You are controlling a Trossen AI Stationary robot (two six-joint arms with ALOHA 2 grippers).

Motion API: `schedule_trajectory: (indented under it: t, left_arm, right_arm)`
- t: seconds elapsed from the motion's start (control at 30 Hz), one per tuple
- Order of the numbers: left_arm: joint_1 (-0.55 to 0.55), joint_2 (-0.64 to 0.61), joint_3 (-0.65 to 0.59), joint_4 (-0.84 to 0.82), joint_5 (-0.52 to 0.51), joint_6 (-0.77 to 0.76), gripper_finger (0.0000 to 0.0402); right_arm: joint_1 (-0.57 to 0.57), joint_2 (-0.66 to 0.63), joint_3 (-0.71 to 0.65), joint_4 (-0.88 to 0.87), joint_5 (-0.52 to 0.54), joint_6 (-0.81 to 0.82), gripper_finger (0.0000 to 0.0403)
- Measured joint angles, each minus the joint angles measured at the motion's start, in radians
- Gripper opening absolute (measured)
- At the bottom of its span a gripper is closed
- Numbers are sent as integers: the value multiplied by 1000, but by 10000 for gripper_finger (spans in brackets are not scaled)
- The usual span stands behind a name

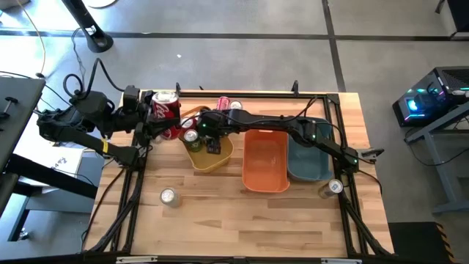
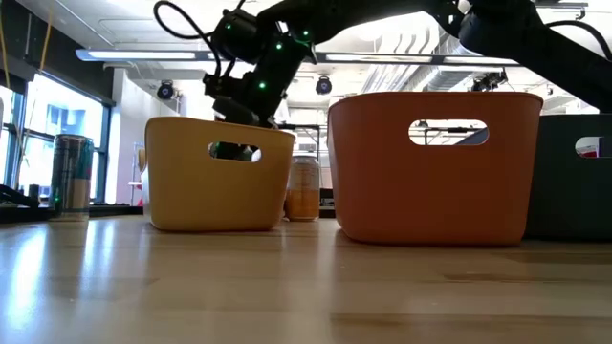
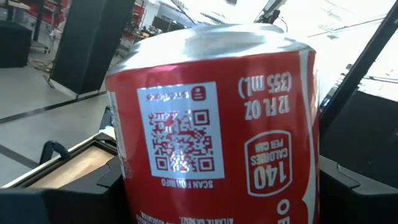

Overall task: Sort soda cans
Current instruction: Put the right red-white soda can into the yellow bin

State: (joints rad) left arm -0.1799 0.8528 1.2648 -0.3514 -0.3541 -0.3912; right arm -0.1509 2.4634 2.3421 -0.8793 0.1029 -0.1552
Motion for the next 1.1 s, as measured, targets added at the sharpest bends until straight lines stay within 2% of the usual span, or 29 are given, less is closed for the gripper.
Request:
schedule_trajectory:
  t: [0.03, 0.17, 0.23, 0.37, 0.5, 0.67, 0.8, 0.87, 0.97, 1.1]
  left_arm:
    - [0, 0, 0, 0, -4, 0, 287]
    - [0, 0, 0, 8, -21, 1, 287]
    - [0, -1, 0, 11, -23, 1, 287]
    - [0, -5, 0, 12, -27, 2, 287]
    - [0, -14, 0, 5, -36, 27, 287]
    - [0, -59, 3, -8, -60, 90, 287]
    - [1, -72, 4, -179, -158, 92, 287]
    - [4, -53, -2, -202, -193, 84, 287]
    - [5, -13, -12, -219, -189, 169, 287]
    - [17, 74, -13, -380, -182, 252, 287]
  right_arm:
    - [0, 0, 0, 11, -2, 10, 291]
    - [0, -8, 0, 4, -19, 19, 367]
    - [0, -27, 0, 4, -49, 17, 385]
    - [1, -53, 2, -1, -62, 16, 373]
    - [1, -91, 10, -100, -99, 11, 371]
    - [26, -260, 8, -161, -95, -43, 372]
    - [52, -367, 7, -166, -88, -26, 372]
    - [61, -415, 5, -143, -89, 25, 373]
    - [73, -469, 6, -57, -124, 115, 373]
    - [88, -507, 8, 77, -161, 178, 373]
